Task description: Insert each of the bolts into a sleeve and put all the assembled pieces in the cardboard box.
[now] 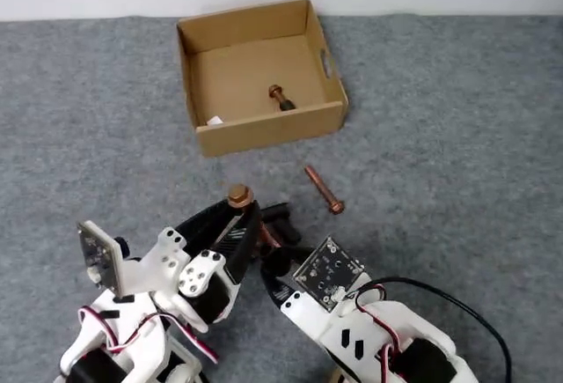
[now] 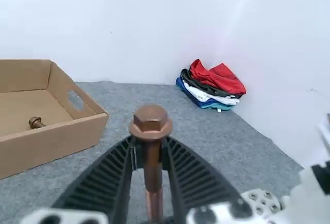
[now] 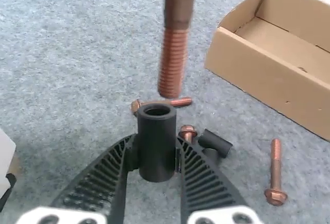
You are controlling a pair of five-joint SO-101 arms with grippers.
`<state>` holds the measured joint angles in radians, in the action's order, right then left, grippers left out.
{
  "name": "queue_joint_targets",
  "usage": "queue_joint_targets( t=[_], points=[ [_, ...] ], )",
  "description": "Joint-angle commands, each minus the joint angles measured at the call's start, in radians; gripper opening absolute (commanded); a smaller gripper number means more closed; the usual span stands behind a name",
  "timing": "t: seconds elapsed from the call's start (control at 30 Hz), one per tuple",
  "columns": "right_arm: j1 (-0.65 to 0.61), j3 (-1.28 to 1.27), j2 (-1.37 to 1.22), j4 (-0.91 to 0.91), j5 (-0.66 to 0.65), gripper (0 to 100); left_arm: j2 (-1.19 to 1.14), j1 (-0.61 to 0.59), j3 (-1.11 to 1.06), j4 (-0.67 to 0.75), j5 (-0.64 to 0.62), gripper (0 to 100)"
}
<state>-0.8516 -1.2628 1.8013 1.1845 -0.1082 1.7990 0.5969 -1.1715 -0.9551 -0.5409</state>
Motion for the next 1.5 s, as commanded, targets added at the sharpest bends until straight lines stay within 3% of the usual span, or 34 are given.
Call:
queue_joint_targets(
  t=[0.0,1.2,1.47],
  points=[
    [-0.01,0.015,0.007,-0.028,-0.012,0.9,0.011,0.006,0.005,0.011,-0.008,0],
    [0.047,0.057,0.004,-0.111,-0.014,0.9,0.009,0.011,-0.081,-0.003,-0.006,0],
    [0.05,0.058,0.004,-0.113,-0.015,0.9,0.009,0.083,-0.081,-0.212,0.068,0]
  ],
)
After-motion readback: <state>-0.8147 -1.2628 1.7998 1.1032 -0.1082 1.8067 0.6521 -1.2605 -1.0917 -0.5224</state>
